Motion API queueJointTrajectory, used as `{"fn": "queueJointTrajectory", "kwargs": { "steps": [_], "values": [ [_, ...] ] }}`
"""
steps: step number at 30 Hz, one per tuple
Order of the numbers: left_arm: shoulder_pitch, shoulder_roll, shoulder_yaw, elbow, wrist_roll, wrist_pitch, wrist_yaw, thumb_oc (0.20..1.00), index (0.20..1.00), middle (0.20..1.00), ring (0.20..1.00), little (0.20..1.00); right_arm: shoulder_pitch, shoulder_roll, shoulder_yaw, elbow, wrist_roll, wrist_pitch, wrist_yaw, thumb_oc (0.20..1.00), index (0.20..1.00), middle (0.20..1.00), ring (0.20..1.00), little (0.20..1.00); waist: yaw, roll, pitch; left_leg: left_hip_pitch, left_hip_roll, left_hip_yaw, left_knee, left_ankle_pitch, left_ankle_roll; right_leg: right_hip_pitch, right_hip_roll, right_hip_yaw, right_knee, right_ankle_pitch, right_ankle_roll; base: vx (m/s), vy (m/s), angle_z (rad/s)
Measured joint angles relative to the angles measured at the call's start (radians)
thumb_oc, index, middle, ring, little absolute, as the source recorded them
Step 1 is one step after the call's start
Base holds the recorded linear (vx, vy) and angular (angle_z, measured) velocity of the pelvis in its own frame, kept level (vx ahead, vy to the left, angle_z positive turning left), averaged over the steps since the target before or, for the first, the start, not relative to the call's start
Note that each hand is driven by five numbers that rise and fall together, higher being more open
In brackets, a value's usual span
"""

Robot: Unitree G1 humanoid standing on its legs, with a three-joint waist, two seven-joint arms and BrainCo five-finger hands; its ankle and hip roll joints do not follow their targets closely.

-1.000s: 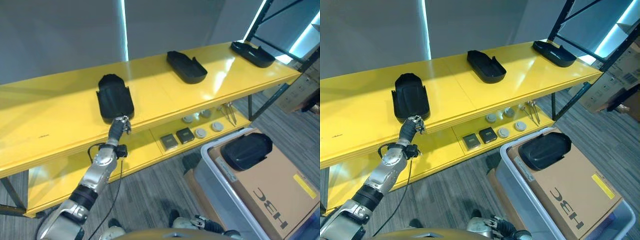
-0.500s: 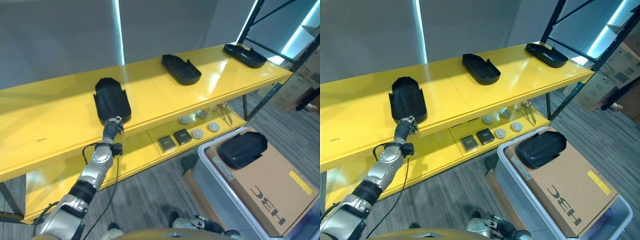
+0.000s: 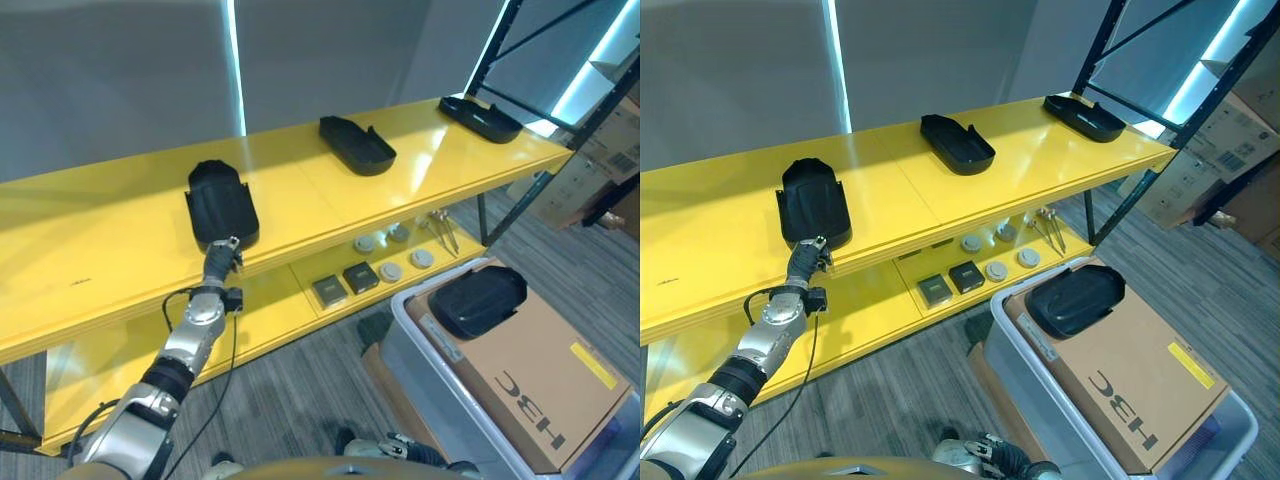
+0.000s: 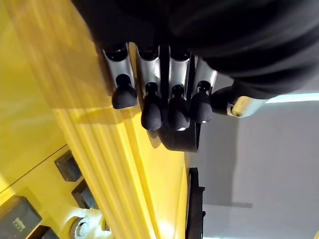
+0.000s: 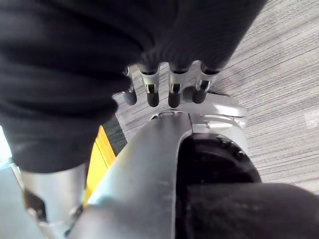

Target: Move parts from the plastic box to the shelf.

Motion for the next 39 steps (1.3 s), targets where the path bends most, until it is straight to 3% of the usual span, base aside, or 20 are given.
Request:
{"fn": "queueJointTrajectory", "kwargs": {
  "steps": [19, 25, 39],
  "values": [
    [-0.059, 0.031, 0.002, -0.003, 0.003, 0.013, 0.055, 0.200, 0.200, 0.200, 0.200, 0.200, 0.000, 0.000, 0.000, 0.000, 0.000, -0.024, 0.002, 1.000, 1.000, 1.000, 1.000, 1.000, -0.005, -0.008, 0.012, -0.001, -0.002, 0.001, -0.003, 0.001, -0.007, -0.001, 0.001, 0.007, -0.012, 0.003, 0.002, 0.00, 0.000, 0.00],
    [-0.059, 0.031, 0.003, -0.002, 0.019, 0.051, 0.058, 0.200, 0.200, 0.200, 0.200, 0.200, -0.001, 0.000, -0.002, 0.000, 0.000, -0.022, 0.003, 1.000, 1.000, 1.000, 1.000, 1.000, -0.005, -0.005, 0.014, 0.000, -0.003, 0.003, -0.003, 0.002, -0.006, 0.003, 0.003, 0.007, -0.019, 0.006, 0.000, 0.00, 0.000, 0.00],
    [-0.092, 0.029, 0.041, 0.050, 0.020, 0.039, 0.088, 0.200, 0.200, 0.200, 0.200, 0.200, -0.002, -0.007, -0.001, -0.001, 0.001, -0.024, 0.006, 1.000, 1.000, 1.000, 1.000, 1.000, -0.014, 0.006, 0.038, -0.005, -0.001, 0.003, -0.001, -0.005, -0.007, -0.003, 0.002, 0.009, -0.017, 0.006, 0.000, 0.00, 0.000, 0.00]
  ]
}}
